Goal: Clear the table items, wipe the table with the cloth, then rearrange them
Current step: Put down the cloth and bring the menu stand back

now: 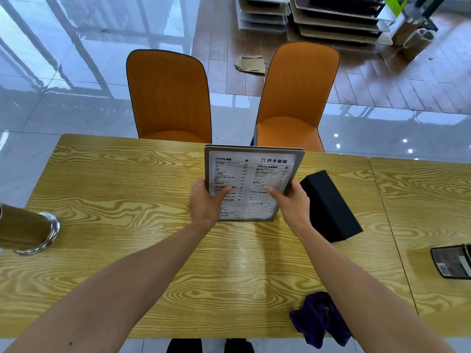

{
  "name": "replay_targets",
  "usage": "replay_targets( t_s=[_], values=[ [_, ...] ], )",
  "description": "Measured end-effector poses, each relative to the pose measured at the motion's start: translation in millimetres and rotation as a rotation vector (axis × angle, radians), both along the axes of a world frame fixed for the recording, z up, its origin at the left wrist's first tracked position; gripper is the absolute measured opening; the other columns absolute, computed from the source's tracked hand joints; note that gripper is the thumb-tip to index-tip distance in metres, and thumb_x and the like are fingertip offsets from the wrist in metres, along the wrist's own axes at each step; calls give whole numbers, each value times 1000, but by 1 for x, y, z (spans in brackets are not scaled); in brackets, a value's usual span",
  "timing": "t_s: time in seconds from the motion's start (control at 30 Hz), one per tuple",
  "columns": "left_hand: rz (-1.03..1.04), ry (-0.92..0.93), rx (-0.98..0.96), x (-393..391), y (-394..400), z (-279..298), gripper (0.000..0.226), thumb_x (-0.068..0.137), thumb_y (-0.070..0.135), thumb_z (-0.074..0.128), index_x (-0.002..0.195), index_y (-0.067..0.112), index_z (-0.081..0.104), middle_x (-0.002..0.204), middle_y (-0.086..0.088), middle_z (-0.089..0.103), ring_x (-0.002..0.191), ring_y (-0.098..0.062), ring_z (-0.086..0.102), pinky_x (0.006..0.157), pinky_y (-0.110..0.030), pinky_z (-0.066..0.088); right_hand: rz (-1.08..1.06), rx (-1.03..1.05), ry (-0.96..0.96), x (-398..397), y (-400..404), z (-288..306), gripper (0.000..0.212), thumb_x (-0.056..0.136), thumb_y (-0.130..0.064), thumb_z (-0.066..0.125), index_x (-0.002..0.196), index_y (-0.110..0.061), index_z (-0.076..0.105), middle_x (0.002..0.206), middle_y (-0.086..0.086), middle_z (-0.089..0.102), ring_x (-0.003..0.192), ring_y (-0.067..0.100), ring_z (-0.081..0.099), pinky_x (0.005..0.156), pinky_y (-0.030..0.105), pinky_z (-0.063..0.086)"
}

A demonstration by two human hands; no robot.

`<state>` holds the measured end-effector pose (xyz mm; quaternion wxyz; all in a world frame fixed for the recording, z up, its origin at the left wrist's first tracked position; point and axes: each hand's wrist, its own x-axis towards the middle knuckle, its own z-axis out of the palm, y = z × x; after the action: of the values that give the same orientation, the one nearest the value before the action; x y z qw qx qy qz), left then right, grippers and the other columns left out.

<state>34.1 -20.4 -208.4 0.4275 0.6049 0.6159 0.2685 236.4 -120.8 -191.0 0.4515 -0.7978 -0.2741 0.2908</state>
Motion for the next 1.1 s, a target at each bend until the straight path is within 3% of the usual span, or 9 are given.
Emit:
replay_targets(
  t_s=[0.17, 0.33, 0.43, 0.53, 0.6, 0.67, 0.8, 0.93, 1.1],
  values=[
    [-13, -10, -20, -2, 2, 4, 52, 69, 49, 86, 104, 24, 56, 104, 3, 65, 94, -18, 63, 78, -47, 57, 23, -26, 18, 1, -4, 2, 33, 85, -35, 79, 110, -20, 63, 105, -8, 70, 98, 9, 67, 83, 34, 59],
    [-63, -18, -46, -6, 0, 7, 51, 73, 50, 83, 107, 26, 54, 107, 4, 66, 99, -18, 63, 81, -47, 58, -3, -144, -4, -5, -11, 6, 51, 88, -38, 75, 128, -13, 53, 113, 0, 65, 99, 15, 63, 73, 28, 52],
    [-110, -25, -68, -12, -5, 16, 49, 77, 48, 81, 112, 26, 55, 110, 6, 66, 101, -17, 64, 84, -46, 58, 39, -330, 14, -12, -20, 0, 62, 90, -34, 74, 136, -6, 43, 117, 6, 59, 101, 20, 59, 78, 35, 49],
    [-176, -1, -98, -26, -10, 28, 62, 79, 49, 79, 129, 22, 54, 123, 6, 64, 111, -14, 61, 93, -44, 55, 196, -430, 32, -25, -26, -3, 45, 90, -28, 74, 123, -5, 55, 114, 5, 62, 97, 22, 60, 76, 32, 47],
    [-241, 77, -112, -40, -11, 38, 78, 80, 56, 74, 143, 19, 48, 139, 1, 57, 126, -18, 53, 102, -42, 49, 335, -495, 1, -38, -24, 2, 31, 88, -30, 74, 102, -6, 60, 99, 7, 64, 83, 21, 58, 68, 30, 44],
    [-287, 145, -134, -57, -10, 49, 84, 82, 59, 71, 148, 15, 43, 148, -3, 50, 134, -24, 48, 106, -41, 44, 472, -520, -28, -54, -16, 13, 32, 86, -36, 75, 91, -8, 59, 87, 6, 62, 75, 20, 56, 65, 32, 43],
    [-241, 197, -107, -102, -9, 68, 79, 83, 57, 71, 146, 15, 46, 149, -5, 50, 134, -24, 48, 106, -40, 43, 780, -453, -93, -95, 15, 43, 44, 84, -49, 75, 113, -16, 65, 109, 1, 68, 95, 18, 64, 79, 34, 53],
    [-150, 240, 16, -159, -6, 98, 76, 84, 53, 72, 144, 14, 50, 145, -6, 53, 133, -24, 49, 106, -39, 43, 990, -349, -145, -149, 56, 77, 64, 85, -50, 74, 137, -18, 55, 129, 4, 62, 110, 18, 60, 94, 38, 52],
    [69, 220, 229, -235, 4, 126, 68, 81, 48, 77, 137, 16, 56, 138, -2, 60, 128, -20, 55, 104, -32, 43, 1129, -167, -280, -226, 107, 105, 86, 84, -50, 76, 152, -16, 37, 151, 8, 45, 116, 22, 60, 83, 32, 49]
  ],
)
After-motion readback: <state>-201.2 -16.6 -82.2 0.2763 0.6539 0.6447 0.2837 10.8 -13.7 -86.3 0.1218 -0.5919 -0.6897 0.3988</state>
